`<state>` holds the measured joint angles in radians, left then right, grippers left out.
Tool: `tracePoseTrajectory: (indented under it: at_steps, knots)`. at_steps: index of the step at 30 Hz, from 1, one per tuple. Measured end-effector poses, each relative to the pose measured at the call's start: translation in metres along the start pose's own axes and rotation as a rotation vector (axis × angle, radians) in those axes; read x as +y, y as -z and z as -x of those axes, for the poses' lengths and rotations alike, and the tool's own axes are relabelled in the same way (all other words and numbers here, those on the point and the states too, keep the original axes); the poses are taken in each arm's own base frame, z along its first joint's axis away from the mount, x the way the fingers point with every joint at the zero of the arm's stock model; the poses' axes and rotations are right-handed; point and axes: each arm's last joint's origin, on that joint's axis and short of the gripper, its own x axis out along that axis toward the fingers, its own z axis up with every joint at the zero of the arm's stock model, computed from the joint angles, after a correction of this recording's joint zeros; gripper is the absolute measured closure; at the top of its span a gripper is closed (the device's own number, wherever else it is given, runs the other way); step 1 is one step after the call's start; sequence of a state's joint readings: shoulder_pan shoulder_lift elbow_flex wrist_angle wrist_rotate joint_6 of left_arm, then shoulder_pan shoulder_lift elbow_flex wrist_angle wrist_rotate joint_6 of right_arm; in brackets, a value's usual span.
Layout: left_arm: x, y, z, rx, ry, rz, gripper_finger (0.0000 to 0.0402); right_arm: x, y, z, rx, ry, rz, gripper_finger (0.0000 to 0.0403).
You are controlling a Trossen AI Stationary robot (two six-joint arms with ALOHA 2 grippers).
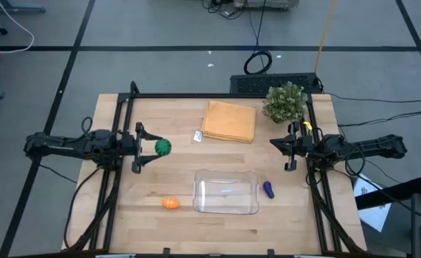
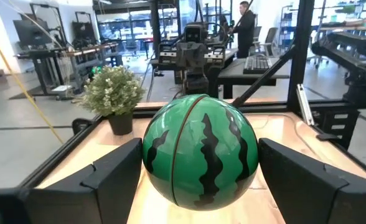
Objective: Pick and placing Produce into tupperware
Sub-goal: Put the watermelon into the transparent bin
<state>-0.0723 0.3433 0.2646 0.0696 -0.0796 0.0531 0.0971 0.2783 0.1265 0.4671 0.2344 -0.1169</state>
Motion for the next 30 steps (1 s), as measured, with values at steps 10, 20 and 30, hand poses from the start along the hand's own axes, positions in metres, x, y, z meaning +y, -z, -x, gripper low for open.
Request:
tracePoseTrajectory:
  at_steps: [10,20,30]
  knots:
    - [-0.005,-0.01,-0.028,-0.136,0.089,-0.008,0.0094,0.0,0.0,0.0,0.0,0.0,0.0,0.0403]
    - [-0.006,-0.02,-0.05,-0.135,0.1,0.022,0.0094,0.0,0.0,0.0,-0.001,0.0,0.0,0.0403]
    - [-0.009,-0.053,-0.077,-0.113,0.199,-0.018,0.0094,0.0,0.0,0.0,-0.001,0.0,0.0,0.0403]
